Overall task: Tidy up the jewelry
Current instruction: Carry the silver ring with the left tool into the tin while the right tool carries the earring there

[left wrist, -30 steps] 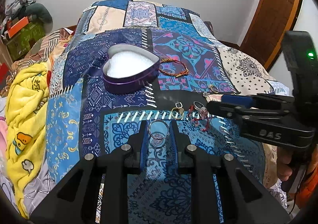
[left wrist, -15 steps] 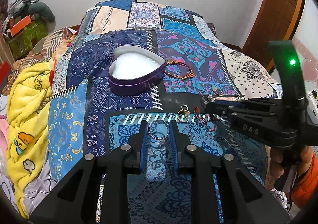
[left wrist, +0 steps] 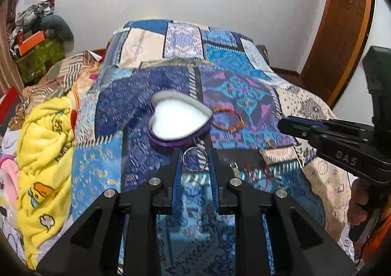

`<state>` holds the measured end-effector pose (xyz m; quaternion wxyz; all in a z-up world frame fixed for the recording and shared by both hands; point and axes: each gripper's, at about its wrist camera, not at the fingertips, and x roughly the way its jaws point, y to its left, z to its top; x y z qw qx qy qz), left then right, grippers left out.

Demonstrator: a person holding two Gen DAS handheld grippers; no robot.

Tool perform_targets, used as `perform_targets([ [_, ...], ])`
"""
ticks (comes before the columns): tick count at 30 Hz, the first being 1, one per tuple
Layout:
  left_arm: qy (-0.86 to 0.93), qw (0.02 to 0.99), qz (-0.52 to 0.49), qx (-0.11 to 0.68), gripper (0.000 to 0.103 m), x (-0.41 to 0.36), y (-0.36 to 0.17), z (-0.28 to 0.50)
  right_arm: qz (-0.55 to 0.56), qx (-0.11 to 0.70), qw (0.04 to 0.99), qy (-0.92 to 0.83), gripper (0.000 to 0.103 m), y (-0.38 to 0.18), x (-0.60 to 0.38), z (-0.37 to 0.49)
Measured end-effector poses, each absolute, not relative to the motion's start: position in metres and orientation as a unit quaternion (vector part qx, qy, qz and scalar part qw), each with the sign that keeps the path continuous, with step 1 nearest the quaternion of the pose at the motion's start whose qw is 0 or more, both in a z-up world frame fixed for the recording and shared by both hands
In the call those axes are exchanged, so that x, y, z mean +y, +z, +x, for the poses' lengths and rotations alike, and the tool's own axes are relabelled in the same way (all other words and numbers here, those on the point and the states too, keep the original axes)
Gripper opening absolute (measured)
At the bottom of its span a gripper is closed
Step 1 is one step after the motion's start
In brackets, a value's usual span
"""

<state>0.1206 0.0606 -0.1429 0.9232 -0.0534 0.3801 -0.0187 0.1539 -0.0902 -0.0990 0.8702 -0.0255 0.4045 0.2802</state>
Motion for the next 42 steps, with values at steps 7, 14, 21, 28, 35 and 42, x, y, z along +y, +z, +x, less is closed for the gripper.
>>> perform_targets([
  [7, -0.012, 0.934, -0.051, 0.354, 0.020, 0.073, -0.128, 0.138, -0.027, 0.375, 0.877, 0.299, 0.011, -0.081, -0.074, 0.165],
  [14, -0.013, 0.936, -0.051, 0.347, 0.020, 0.086, -0.127, 0.156, -0.034, 0.357, 0.877, 0.320, 0.011, -0.073, -0.051, 0.179],
  [21, -0.009, 0.932, -0.058, 0.357, 0.020, 0.096, -0.138, 0.173, -0.036, 0.365, 0.865, 0.341, 0.011, -0.081, -0.028, 0.196],
  [28, -0.014, 0.924, -0.068, 0.377, 0.020, 0.104, -0.154, 0.190, -0.043, 0.398, 0.843, 0.359, 0.011, -0.104, -0.011, 0.211],
  [35, -0.030, 0.915, -0.068, 0.396, 0.020, 0.104, -0.169, 0.201, -0.061, 0.427, 0.823, 0.369, 0.011, -0.125, -0.002, 0.223],
  [42, -0.038, 0.911, -0.071, 0.405, 0.020, 0.103, -0.178, 0.205, -0.077, 0.440, 0.811, 0.379, 0.011, -0.135, 0.003, 0.225],
])
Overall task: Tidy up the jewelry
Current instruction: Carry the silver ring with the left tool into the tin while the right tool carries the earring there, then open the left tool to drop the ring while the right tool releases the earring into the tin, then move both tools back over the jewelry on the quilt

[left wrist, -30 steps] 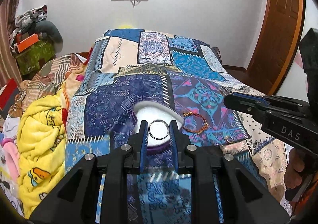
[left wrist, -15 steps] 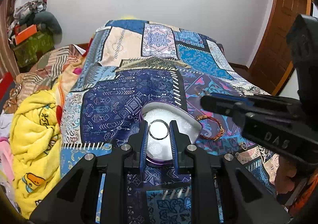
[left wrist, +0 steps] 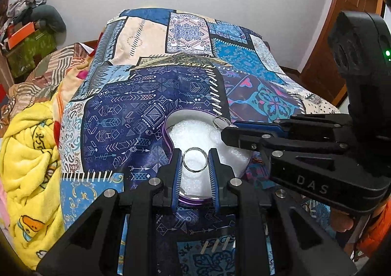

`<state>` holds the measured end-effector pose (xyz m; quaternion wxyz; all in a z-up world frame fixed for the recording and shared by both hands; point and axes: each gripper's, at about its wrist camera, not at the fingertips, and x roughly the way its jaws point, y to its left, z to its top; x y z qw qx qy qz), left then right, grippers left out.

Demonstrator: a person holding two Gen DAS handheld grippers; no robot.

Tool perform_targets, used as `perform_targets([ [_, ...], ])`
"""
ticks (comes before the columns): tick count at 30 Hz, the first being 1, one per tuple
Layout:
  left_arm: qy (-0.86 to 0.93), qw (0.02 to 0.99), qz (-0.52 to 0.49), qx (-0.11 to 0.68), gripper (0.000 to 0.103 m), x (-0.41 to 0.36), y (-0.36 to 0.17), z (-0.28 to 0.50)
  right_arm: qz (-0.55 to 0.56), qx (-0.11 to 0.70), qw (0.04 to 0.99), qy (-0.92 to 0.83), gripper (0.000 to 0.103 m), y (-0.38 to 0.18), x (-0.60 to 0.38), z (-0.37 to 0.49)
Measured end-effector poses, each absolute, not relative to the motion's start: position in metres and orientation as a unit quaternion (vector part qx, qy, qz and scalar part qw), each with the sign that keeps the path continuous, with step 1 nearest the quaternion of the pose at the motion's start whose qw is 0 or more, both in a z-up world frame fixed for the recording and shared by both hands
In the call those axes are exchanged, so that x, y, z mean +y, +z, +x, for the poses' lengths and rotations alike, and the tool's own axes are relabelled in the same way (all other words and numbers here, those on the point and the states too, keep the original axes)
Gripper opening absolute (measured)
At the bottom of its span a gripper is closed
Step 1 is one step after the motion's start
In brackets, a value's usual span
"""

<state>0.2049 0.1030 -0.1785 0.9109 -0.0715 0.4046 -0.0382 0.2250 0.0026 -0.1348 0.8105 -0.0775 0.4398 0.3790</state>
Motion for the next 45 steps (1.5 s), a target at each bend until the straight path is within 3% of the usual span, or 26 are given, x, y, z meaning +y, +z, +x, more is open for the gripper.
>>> perform_targets([
  [13, -0.039, 0.911, -0.072, 0.405, 0.020, 0.106, -0.175, 0.201, -0.096, 0.421, 0.818, 0.381, 0.011, -0.130, 0.003, 0.222],
  [15, -0.035, 0.913, -0.072, 0.401, 0.020, 0.107, -0.171, 0.200, -0.097, 0.415, 0.822, 0.378, 0.014, -0.126, 0.002, 0.221],
  [17, -0.033, 0.914, -0.070, 0.399, 0.020, 0.107, -0.168, 0.199, -0.097, 0.406, 0.829, 0.372, 0.026, -0.121, 0.000, 0.219],
  [20, -0.031, 0.916, -0.070, 0.393, 0.020, 0.108, -0.161, 0.195, -0.096, 0.394, 0.838, 0.364, 0.034, -0.113, -0.005, 0.216],
  [34, -0.013, 0.929, -0.051, 0.367, 0.033, 0.097, -0.125, 0.168, -0.098, 0.367, 0.865, 0.327, 0.034, -0.083, -0.037, 0.188],
  [45, -0.009, 0.921, -0.032, 0.389, 0.034, 0.085, -0.125, 0.139, -0.088, 0.371, 0.875, 0.297, 0.034, -0.074, -0.073, 0.164],
])
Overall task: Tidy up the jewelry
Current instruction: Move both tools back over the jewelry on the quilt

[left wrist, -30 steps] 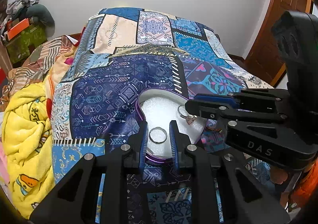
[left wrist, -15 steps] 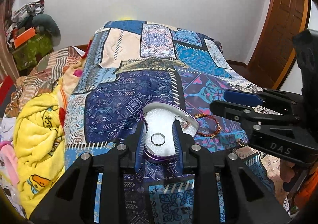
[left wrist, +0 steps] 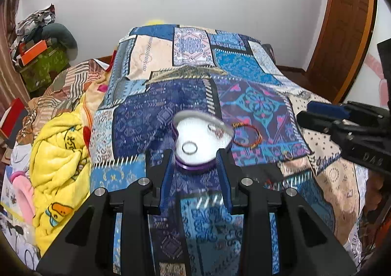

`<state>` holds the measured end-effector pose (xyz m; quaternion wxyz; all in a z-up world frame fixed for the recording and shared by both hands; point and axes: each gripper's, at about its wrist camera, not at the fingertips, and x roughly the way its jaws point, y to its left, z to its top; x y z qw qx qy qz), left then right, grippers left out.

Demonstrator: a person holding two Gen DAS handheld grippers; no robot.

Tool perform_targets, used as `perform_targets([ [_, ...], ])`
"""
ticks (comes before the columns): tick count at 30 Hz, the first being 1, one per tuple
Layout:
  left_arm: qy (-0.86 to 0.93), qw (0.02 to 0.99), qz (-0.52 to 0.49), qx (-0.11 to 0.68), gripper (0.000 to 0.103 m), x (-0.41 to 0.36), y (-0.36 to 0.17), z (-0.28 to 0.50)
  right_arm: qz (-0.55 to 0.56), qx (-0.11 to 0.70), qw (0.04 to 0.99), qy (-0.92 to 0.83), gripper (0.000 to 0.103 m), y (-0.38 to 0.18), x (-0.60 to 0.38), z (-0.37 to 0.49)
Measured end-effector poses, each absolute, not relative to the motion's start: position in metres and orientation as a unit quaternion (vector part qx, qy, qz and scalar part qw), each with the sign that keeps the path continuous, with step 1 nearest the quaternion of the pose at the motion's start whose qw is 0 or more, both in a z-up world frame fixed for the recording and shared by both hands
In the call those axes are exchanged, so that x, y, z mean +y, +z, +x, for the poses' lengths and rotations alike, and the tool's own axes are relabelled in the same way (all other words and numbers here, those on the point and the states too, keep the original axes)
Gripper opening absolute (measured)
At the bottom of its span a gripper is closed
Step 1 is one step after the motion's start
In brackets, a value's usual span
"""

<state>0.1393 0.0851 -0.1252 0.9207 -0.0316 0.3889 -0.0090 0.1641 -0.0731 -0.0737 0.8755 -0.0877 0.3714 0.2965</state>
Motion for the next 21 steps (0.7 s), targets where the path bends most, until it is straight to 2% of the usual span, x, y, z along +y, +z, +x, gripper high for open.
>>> perform_targets([
  [21, -0.063, 0.879, -0.051, 0.469, 0.034, 0.048, -0.181, 0.132, -0.063, 0.442, 0.858, 0.253, 0.034, -0.120, -0.130, 0.146],
])
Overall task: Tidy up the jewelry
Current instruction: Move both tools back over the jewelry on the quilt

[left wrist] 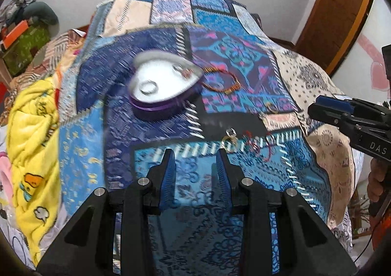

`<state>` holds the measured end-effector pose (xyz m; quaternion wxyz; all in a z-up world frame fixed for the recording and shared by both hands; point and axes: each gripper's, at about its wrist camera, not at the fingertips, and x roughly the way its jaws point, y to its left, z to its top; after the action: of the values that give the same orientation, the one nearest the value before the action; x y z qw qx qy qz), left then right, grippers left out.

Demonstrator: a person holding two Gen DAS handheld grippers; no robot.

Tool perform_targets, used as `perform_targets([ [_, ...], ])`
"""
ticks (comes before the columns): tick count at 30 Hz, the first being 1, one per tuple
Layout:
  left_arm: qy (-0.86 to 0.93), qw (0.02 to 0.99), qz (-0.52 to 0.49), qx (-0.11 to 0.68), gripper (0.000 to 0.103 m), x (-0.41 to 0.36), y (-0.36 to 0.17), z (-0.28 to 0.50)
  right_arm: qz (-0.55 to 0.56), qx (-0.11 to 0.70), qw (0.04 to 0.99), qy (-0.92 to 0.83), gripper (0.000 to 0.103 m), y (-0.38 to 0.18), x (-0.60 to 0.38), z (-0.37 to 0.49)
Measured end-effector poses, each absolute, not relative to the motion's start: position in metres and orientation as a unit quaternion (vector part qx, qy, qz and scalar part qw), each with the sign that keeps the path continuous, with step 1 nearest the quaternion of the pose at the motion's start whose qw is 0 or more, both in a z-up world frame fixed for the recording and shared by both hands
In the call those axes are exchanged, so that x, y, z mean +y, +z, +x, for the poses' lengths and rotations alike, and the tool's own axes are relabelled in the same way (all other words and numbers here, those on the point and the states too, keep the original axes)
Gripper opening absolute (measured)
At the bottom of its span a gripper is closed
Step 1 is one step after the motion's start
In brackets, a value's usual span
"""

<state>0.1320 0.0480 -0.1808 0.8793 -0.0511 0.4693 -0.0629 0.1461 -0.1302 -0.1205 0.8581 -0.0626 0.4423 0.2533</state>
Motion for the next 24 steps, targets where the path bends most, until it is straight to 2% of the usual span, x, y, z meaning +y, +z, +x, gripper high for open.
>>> perform_targets([
  [20, -0.117, 0.867, 0.003, 0.484, 0.033, 0.008, -0.208, 0.164, -0.049, 0.488, 0.821, 0.291, 0.034, -0.151, -0.126, 0.138],
  [24, -0.106, 0.873, 0.019, 0.476, 0.018, 0.006, -0.210, 0.165, -0.048, 0.493, 0.815, 0.302, 0.034, -0.153, -0.122, 0.138],
])
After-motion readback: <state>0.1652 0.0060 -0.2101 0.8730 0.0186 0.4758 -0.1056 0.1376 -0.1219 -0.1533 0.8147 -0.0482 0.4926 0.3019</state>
